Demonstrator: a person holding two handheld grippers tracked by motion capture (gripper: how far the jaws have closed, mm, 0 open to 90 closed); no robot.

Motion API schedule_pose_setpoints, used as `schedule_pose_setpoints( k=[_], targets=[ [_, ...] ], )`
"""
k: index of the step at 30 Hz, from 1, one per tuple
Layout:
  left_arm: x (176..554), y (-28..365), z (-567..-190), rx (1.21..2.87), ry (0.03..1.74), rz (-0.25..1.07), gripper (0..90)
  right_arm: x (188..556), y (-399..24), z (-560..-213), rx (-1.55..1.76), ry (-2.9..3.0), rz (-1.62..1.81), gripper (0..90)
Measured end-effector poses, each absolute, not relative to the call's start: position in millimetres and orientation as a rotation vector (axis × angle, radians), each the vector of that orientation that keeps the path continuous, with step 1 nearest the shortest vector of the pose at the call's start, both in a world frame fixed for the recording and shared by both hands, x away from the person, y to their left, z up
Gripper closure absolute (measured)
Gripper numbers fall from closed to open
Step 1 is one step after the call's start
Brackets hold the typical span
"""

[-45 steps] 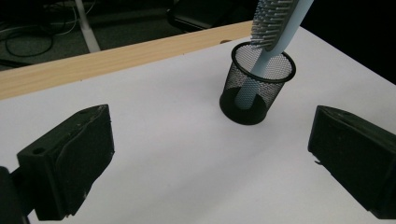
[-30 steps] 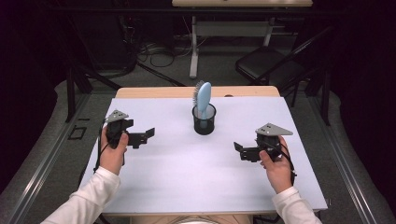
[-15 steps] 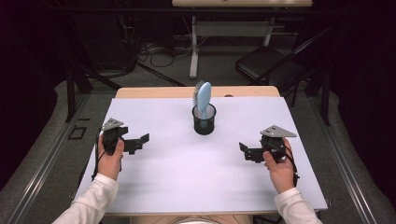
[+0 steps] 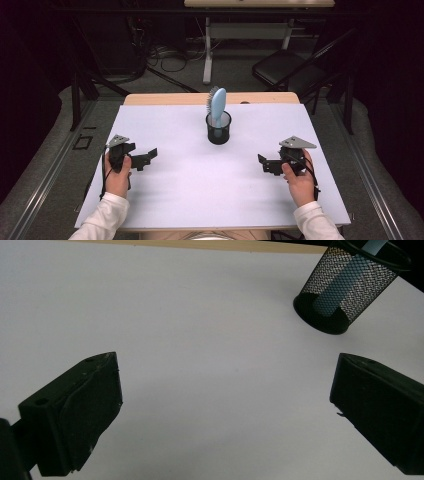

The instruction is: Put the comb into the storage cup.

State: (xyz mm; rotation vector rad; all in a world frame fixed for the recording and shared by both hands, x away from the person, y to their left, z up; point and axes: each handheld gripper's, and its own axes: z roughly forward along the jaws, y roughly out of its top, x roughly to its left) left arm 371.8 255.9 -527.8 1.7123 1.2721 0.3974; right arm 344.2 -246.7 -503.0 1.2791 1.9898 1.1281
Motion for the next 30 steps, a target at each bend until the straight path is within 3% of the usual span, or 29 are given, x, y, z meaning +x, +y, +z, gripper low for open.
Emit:
schedule_pose_setpoints(
  k=[30],
  targets=[
    [367.7,265.5,-542.4,1.698,1.263,0.426,0.4,343.6,-241.2,-514.5,1.285,1.98,1.125,1.2]
  ],
)
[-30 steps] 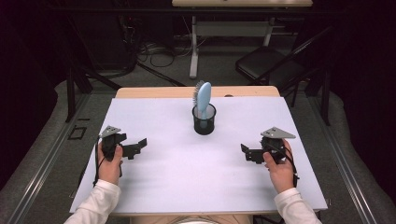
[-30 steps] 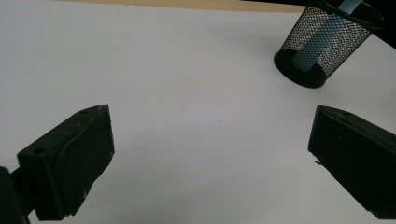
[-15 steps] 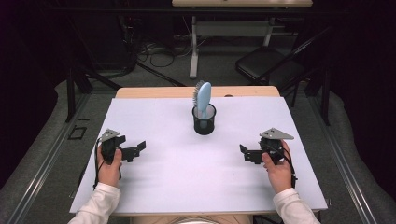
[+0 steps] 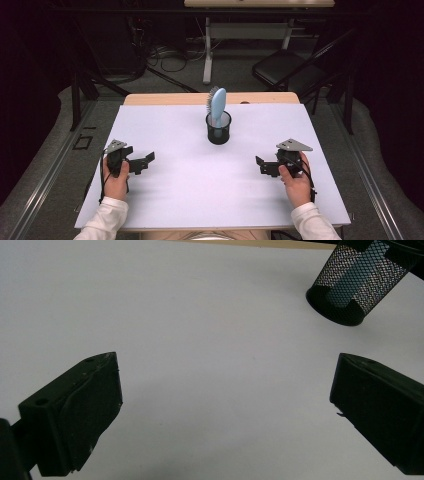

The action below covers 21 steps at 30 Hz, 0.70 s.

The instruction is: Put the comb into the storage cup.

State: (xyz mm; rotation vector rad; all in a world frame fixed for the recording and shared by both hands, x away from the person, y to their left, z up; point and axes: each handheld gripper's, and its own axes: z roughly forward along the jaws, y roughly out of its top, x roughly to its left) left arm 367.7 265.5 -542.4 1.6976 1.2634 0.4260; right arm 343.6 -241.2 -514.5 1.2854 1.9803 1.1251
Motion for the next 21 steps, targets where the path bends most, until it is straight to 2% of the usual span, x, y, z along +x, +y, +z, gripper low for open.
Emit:
schedule_pose_setpoints(
  k=[21],
  targets=[
    [366.9,268.2,-544.7,1.692,1.268,0.424,0.5,343.0,-240.4,-518.3,1.296,1.995,1.118,1.2]
  ],
)
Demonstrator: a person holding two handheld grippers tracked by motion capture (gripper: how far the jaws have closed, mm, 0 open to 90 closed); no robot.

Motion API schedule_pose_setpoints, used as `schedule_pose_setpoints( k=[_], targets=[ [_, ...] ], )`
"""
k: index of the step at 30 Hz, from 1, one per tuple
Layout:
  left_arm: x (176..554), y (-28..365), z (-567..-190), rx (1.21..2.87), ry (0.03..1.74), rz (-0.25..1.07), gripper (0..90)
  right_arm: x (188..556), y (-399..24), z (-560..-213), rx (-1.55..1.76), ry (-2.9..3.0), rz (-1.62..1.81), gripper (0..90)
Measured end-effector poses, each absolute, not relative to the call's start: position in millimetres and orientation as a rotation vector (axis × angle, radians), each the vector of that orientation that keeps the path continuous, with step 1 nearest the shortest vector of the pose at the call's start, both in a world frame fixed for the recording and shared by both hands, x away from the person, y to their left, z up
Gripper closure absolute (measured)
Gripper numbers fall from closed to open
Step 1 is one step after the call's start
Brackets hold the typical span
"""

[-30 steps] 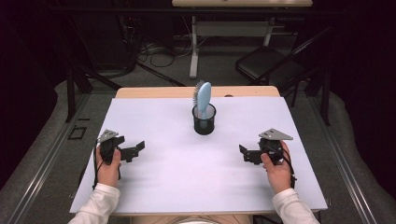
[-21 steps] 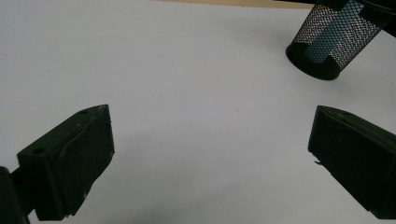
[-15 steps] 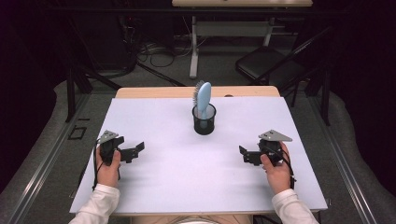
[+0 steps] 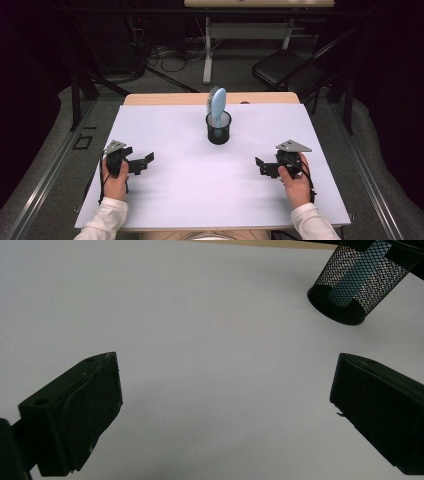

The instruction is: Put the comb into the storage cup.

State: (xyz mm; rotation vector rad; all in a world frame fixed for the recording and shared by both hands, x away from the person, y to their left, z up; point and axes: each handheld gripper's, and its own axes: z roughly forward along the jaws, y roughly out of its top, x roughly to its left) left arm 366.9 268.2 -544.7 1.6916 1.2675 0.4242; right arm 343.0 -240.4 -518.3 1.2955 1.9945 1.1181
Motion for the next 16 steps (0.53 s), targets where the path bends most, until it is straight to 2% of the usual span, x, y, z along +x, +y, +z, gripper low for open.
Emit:
schedule_pose_setpoints(
  k=[16],
  targets=[
    [366.6,269.6,-544.7,1.687,1.27,0.428,0.5,343.4,-240.7,-520.6,1.292,1.996,1.115,1.2]
  ],
)
